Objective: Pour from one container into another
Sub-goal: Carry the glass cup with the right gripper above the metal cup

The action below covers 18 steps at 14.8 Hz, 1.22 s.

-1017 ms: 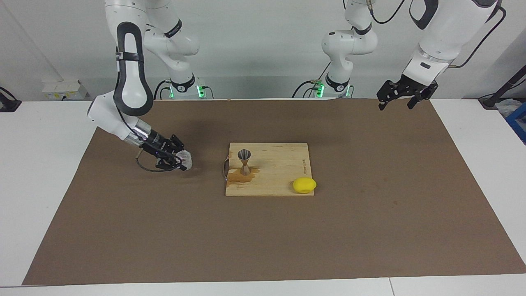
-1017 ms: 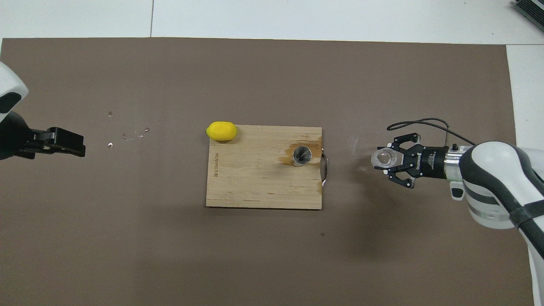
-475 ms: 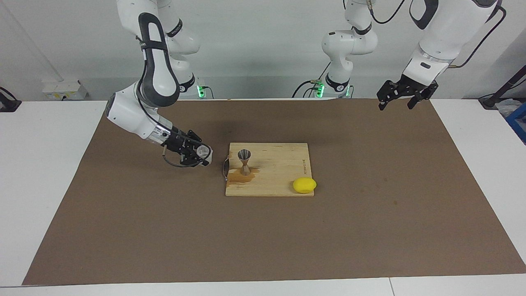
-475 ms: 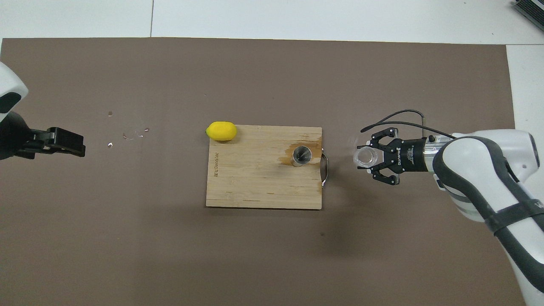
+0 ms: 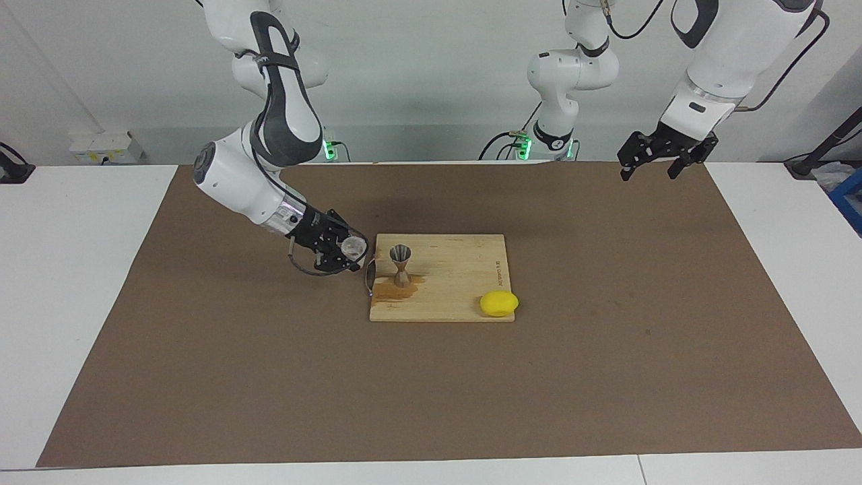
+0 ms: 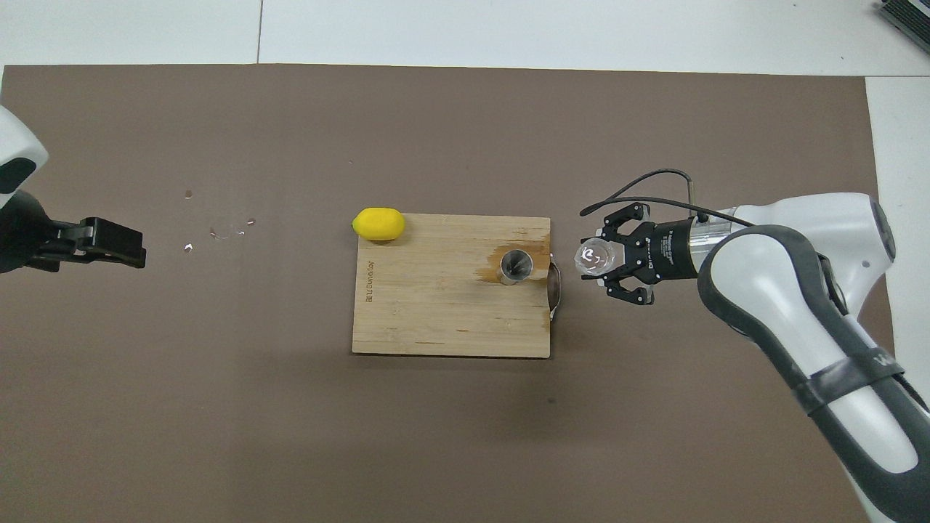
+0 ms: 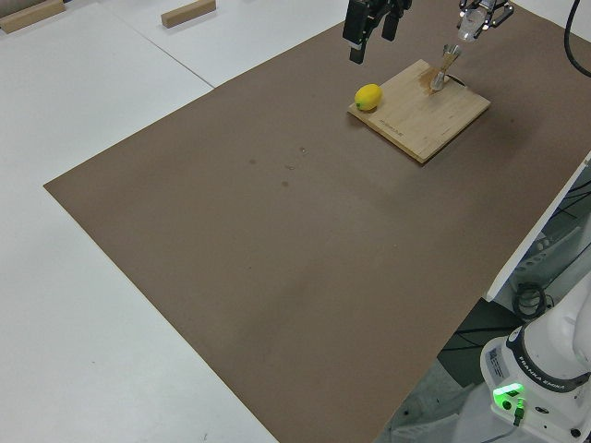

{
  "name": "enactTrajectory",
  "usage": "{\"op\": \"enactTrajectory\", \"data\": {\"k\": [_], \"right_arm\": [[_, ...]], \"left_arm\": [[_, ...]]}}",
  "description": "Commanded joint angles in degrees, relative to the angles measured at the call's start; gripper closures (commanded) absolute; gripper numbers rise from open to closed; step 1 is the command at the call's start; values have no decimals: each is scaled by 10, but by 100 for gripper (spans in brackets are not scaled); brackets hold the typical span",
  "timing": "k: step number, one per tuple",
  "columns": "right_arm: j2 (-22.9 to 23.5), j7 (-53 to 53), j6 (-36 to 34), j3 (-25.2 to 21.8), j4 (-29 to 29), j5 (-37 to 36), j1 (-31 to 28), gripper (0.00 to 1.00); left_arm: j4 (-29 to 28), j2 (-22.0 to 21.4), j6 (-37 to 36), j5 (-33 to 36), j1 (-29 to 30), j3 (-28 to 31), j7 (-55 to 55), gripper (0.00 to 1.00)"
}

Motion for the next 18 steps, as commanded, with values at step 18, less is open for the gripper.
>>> {"op": "enactTrajectory", "data": {"k": [18], "right_arm": [[45, 154, 31, -1, 77, -176, 74, 100]], "left_arm": [[-6, -11, -7, 5, -5, 5, 1, 0]]}}
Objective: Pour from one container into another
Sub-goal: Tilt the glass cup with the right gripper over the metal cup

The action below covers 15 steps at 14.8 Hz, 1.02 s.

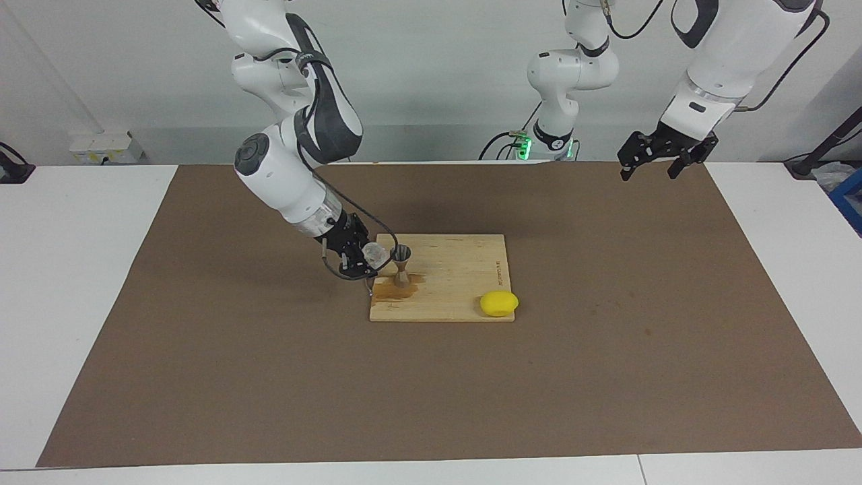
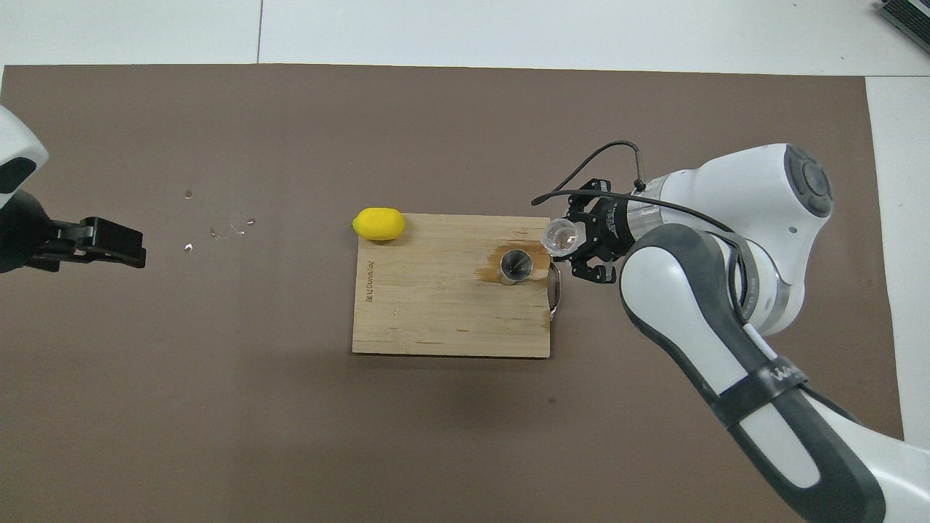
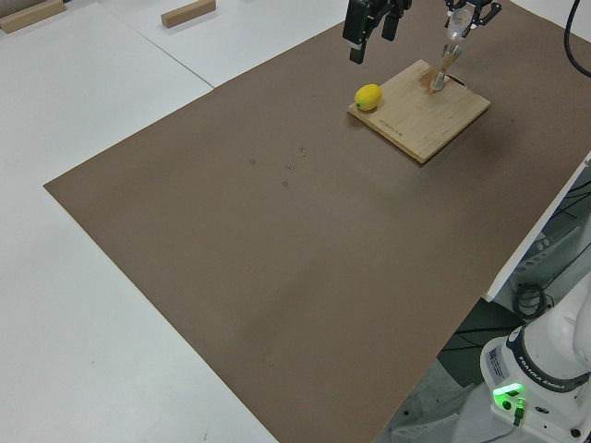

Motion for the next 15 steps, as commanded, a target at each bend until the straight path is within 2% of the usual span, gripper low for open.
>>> {"op": "enactTrajectory", "data": {"k": [1, 15], "right_arm": [[9, 24, 10, -1, 11, -47, 12, 100], [8, 51, 2, -1, 19, -193, 58, 100]], "left_arm": [[-6, -11, -7, 5, -5, 5, 1, 0], [-6, -11, -7, 5, -5, 5, 1, 0]]}}
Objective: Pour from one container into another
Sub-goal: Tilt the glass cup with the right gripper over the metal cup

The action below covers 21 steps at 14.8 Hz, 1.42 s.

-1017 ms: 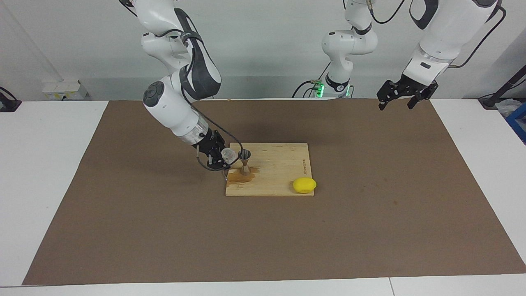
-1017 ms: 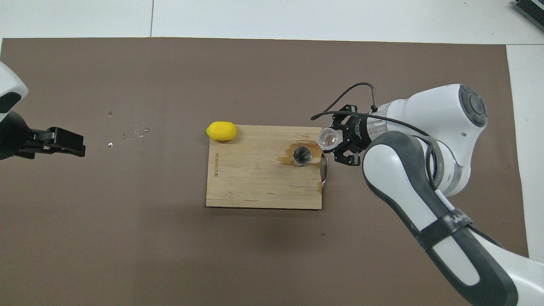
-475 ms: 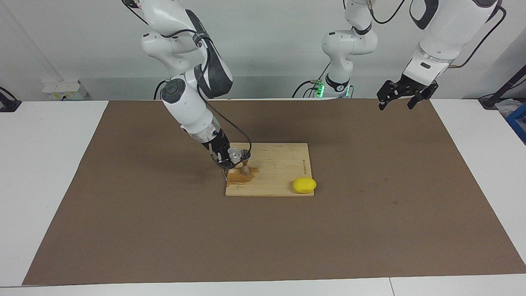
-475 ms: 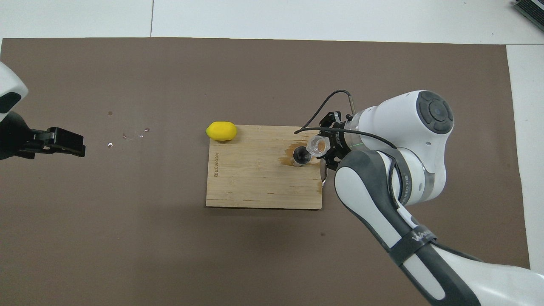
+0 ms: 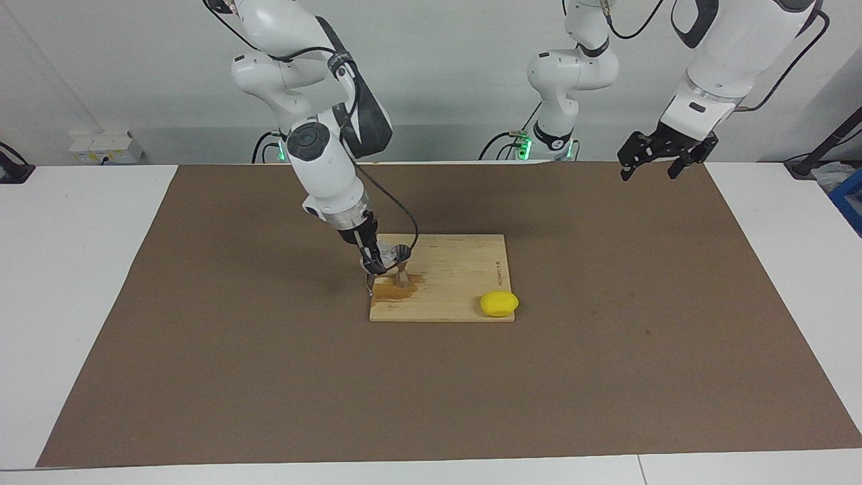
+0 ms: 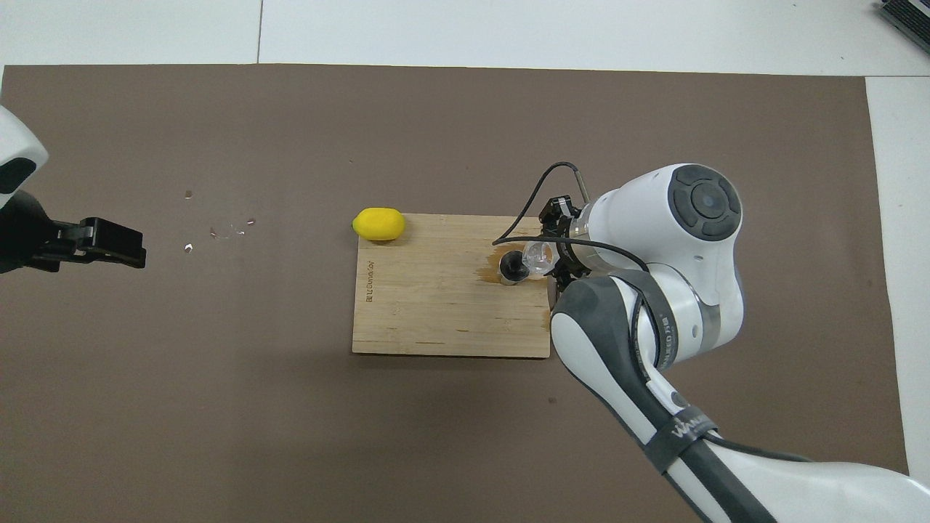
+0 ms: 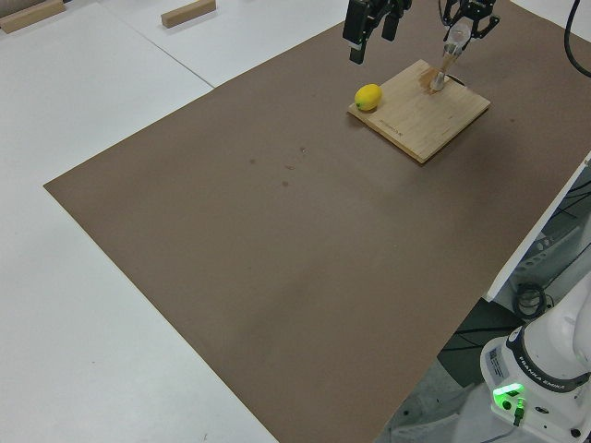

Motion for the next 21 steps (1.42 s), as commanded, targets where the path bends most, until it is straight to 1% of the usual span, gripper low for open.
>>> {"op": "enactTrajectory", "data": {"k": [1, 4, 6, 8, 21], "right_arm": [[6, 24, 0, -1, 18, -29, 9, 100], [6, 29, 0, 0, 20, -69, 10, 100], [6, 29, -1, 0, 22, -73, 10, 100], [6, 29, 0, 0, 22, -93, 18, 100], [6, 30, 0, 0, 23, -95, 18, 100]], "left_arm": [[-6, -11, -7, 5, -5, 5, 1, 0], [-6, -11, -7, 5, -5, 5, 1, 0], [-6, -11, -7, 5, -5, 5, 1, 0], [-6, -11, -7, 5, -5, 5, 1, 0], [-6, -11, -7, 5, -5, 5, 1, 0]]}}
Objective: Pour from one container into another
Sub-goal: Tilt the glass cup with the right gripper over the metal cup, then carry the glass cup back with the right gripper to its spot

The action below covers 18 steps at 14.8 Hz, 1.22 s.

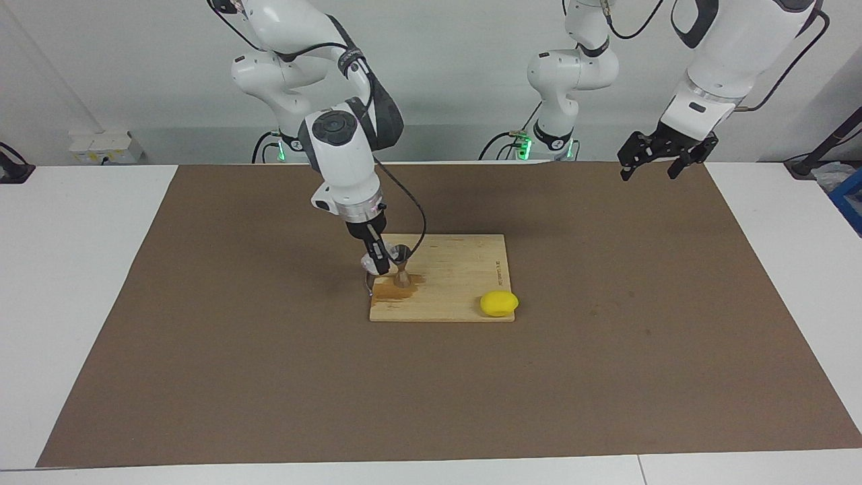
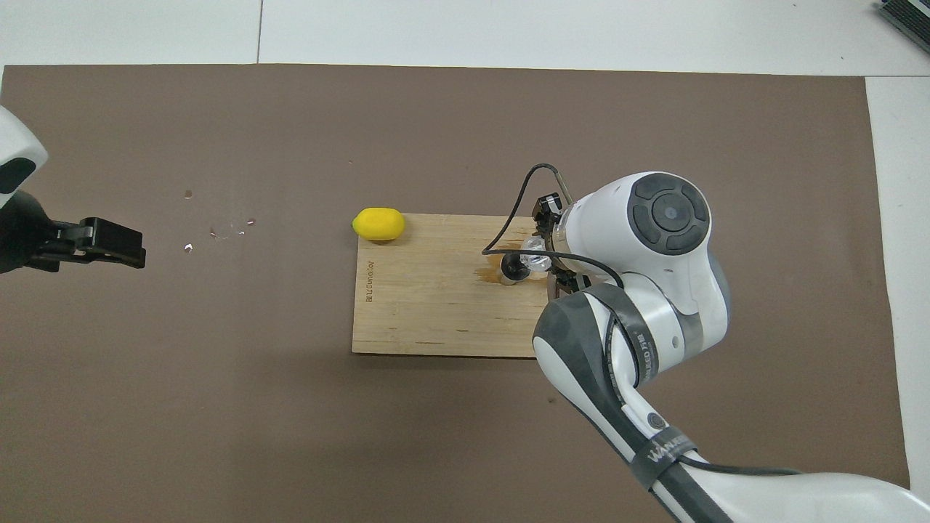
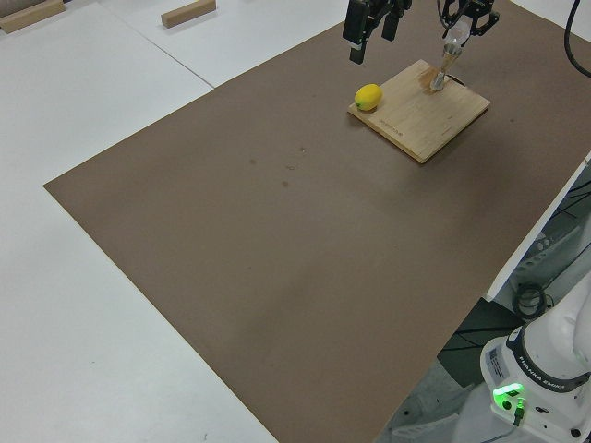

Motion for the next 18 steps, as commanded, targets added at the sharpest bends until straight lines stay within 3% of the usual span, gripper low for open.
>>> {"op": "enactTrajectory", "data": {"k": [1, 9, 18], "right_arm": [[6, 21, 1, 0, 11, -14, 1, 100], [7, 19, -2, 1, 11, 3, -12, 100], [10, 10, 3, -1, 7, 124, -49, 100]], "left_arm": [[-6, -11, -7, 5, -5, 5, 1, 0], [-6, -11, -7, 5, -5, 5, 1, 0], [-6, -11, -7, 5, -5, 5, 1, 0]]}}
